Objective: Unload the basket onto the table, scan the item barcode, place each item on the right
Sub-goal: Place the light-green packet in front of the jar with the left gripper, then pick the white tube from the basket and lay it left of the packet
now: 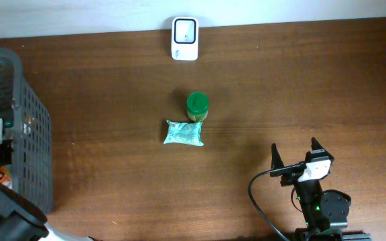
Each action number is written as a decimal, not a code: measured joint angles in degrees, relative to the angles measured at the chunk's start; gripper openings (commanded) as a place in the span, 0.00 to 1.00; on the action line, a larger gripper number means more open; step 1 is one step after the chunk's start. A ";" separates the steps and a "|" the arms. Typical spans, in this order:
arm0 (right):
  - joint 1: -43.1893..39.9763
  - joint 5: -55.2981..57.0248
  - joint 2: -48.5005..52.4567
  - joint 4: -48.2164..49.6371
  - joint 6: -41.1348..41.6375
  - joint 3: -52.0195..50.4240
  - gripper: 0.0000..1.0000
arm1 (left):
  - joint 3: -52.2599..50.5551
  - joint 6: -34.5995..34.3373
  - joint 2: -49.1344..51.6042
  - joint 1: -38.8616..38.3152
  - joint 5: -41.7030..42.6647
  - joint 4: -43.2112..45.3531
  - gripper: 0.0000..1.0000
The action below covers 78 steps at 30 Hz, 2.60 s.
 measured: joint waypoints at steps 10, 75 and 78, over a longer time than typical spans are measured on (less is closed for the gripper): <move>0.00 0.00 0.00 -0.02 0.00 0.00 0.98 | 0.07 6.40 2.19 -2.93 1.42 5.05 0.17; 0.00 0.00 -0.04 -0.02 0.02 0.00 0.98 | 36.96 -50.27 -14.69 -41.11 -4.92 -34.29 0.95; 0.00 0.00 -0.07 0.00 0.04 0.00 0.98 | 38.05 -53.59 -19.37 -22.69 -5.97 -35.04 0.95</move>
